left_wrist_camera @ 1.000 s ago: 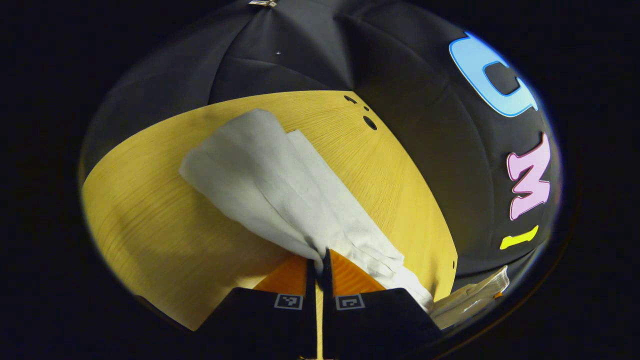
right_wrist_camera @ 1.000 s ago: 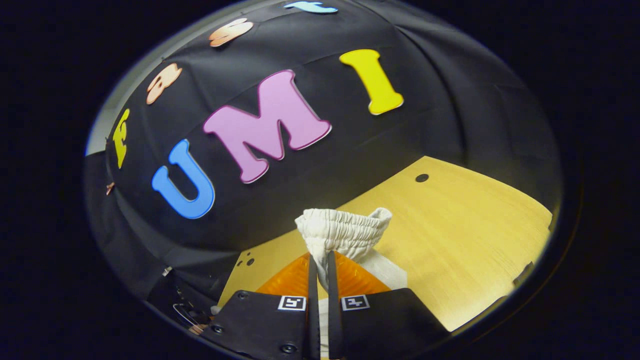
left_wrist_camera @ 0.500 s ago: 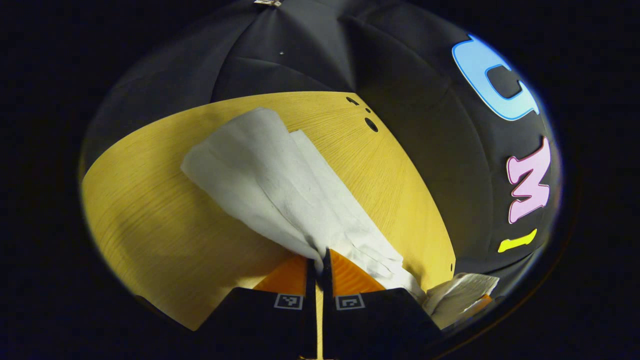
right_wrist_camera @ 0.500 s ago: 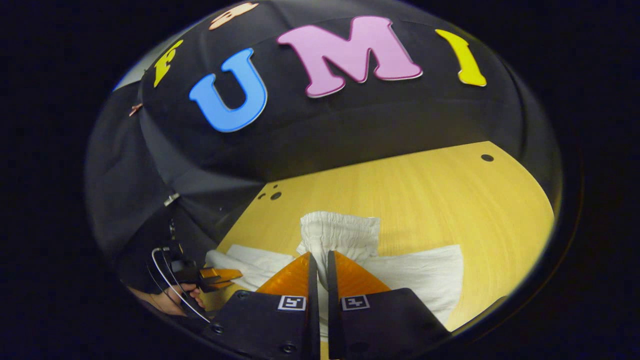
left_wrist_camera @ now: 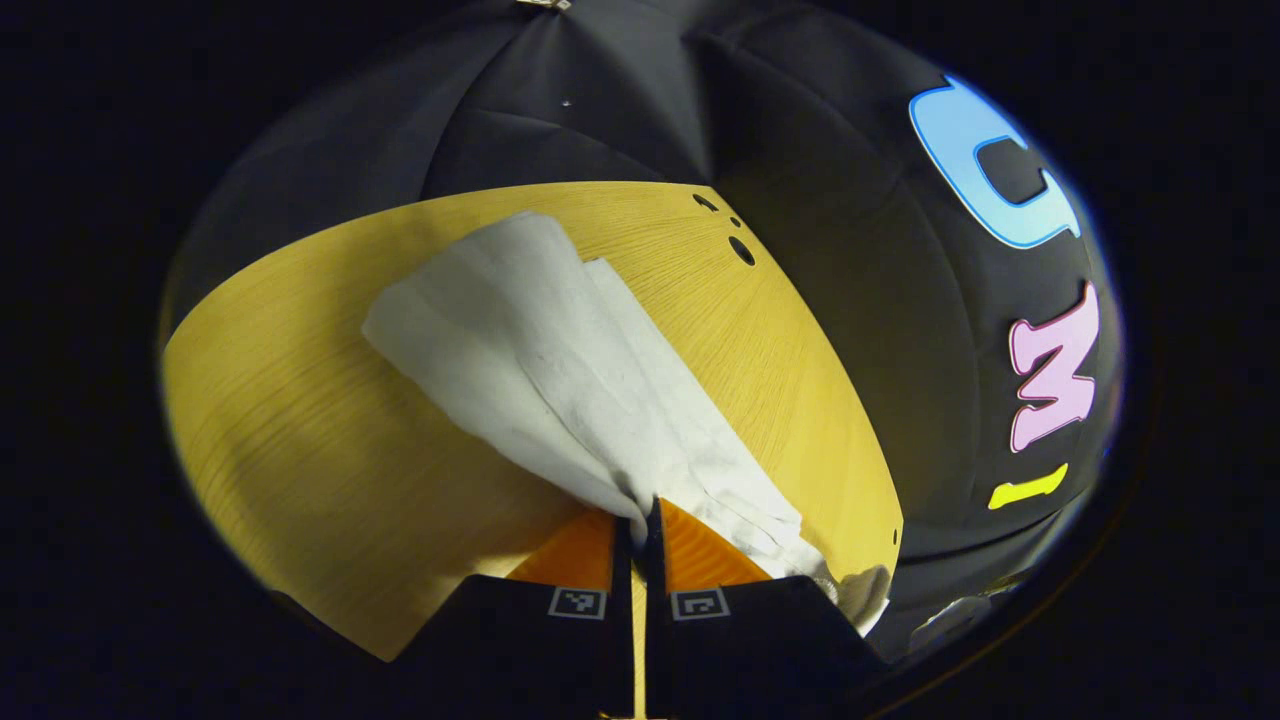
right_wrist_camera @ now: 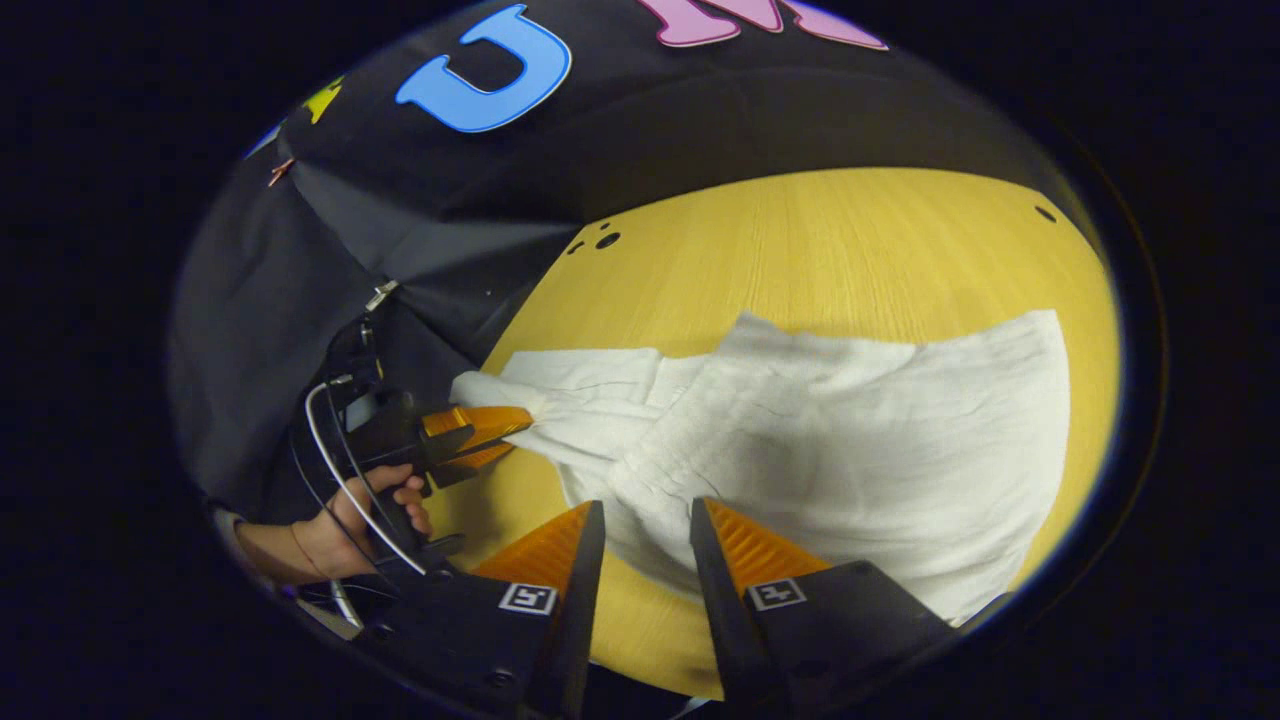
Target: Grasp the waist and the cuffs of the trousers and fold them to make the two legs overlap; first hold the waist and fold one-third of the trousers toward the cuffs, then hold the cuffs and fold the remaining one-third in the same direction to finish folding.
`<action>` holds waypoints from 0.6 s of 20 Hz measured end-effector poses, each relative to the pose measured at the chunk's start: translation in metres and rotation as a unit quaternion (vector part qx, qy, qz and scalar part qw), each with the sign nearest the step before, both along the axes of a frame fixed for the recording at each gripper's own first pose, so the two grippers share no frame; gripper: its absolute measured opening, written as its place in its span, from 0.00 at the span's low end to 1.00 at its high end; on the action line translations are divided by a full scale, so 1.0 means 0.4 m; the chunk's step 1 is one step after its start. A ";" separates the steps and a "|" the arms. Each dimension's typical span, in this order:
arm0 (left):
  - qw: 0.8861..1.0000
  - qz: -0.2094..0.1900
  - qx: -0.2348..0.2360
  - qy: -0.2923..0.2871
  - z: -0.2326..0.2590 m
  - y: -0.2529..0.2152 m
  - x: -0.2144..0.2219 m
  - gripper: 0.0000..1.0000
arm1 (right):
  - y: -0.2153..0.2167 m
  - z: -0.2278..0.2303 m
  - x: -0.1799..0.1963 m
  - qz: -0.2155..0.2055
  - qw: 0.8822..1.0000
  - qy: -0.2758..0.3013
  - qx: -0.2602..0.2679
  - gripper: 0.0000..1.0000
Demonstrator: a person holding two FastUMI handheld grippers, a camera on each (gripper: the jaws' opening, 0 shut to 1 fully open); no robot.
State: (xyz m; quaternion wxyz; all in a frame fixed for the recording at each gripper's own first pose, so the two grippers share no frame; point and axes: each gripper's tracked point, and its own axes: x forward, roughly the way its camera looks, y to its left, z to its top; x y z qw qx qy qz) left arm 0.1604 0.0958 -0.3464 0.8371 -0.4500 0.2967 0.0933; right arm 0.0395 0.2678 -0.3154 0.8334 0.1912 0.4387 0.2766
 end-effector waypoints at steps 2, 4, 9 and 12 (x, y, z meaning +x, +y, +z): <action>1.000 0.002 -0.008 -0.004 0.001 0.002 0.000 0.10 | 0.004 0.000 -0.024 0.001 1.000 0.019 0.017 0.61; 1.000 0.002 -0.012 -0.007 0.002 0.001 -0.002 0.10 | -0.033 0.011 -0.019 -0.017 1.000 0.015 0.017 0.65; 0.999 -0.003 -0.022 -0.026 0.026 0.005 -0.010 0.10 | -0.242 0.040 0.045 -0.140 0.990 0.004 0.026 0.64; 0.999 -0.017 -0.002 -0.042 0.065 -0.001 -0.017 0.09 | -0.390 0.024 0.063 -0.213 0.977 0.001 0.013 0.65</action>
